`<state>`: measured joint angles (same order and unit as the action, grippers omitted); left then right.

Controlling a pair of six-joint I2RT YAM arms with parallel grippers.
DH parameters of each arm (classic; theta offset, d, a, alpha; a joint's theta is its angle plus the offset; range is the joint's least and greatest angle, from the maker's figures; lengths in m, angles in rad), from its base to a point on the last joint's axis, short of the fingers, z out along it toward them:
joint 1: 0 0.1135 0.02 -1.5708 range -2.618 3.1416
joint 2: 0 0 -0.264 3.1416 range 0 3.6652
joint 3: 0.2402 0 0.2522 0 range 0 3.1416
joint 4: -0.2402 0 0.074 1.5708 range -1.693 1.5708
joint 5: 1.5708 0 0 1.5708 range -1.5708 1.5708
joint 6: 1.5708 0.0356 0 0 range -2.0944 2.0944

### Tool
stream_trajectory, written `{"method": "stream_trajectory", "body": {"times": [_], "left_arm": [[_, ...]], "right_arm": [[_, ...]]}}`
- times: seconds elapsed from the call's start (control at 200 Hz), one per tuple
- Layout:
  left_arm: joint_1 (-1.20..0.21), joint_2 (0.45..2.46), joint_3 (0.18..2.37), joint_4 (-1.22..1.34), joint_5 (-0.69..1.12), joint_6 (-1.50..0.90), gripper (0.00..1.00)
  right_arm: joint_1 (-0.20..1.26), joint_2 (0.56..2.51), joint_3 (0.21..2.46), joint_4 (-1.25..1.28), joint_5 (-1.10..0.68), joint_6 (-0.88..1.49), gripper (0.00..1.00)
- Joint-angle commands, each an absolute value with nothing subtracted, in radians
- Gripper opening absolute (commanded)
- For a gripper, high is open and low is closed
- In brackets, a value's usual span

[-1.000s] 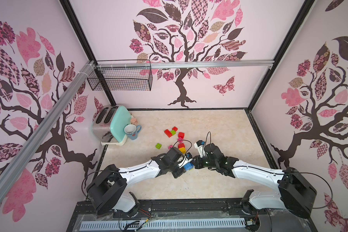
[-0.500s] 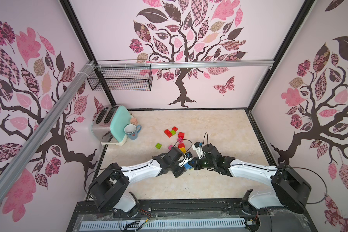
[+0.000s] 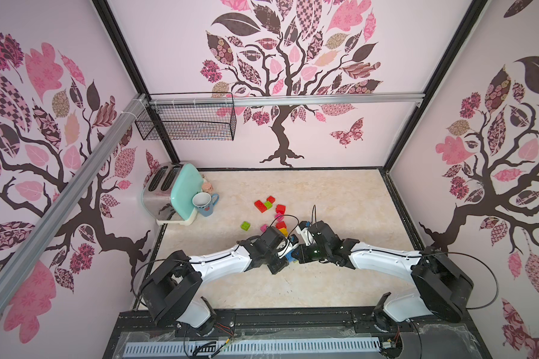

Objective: Assemble the number 4 with lego
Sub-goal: Assemble the lego brick with the lego brick.

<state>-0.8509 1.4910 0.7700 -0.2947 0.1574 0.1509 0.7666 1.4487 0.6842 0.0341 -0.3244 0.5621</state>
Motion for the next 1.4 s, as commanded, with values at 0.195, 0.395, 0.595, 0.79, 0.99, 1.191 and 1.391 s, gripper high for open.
{"method": "stream_trajectory", "body": {"times": [0.195, 0.395, 0.595, 0.79, 0.99, 1.191, 1.391], "left_arm": [[-0.850, 1.537, 0.888, -0.469, 0.104, 0.140, 0.00], [-0.850, 1.569, 0.953, -0.575, 0.091, 0.140, 0.00], [-0.850, 1.569, 0.961, -0.591, 0.075, 0.129, 0.01], [-0.850, 1.553, 0.990, -0.611, 0.015, 0.111, 0.32], [-0.850, 1.536, 0.967, -0.582, -0.017, 0.102, 0.49], [-0.849, 1.529, 0.939, -0.541, -0.067, 0.083, 0.77], [-0.848, 1.496, 0.926, -0.499, -0.038, 0.084, 0.98]], "right_arm": [[0.748, 1.541, 0.692, -0.159, -0.228, 0.607, 0.00], [0.738, 1.571, 0.693, -0.185, -0.224, 0.626, 0.00], [0.732, 1.593, 0.695, -0.179, -0.244, 0.624, 0.00], [0.732, 1.597, 0.694, -0.166, -0.259, 0.619, 0.00], [0.731, 1.608, 0.701, -0.157, -0.285, 0.609, 0.00], [0.731, 1.593, 0.710, -0.133, -0.330, 0.579, 0.00], [0.732, 1.562, 0.711, -0.053, -0.373, 0.545, 0.00]]}}
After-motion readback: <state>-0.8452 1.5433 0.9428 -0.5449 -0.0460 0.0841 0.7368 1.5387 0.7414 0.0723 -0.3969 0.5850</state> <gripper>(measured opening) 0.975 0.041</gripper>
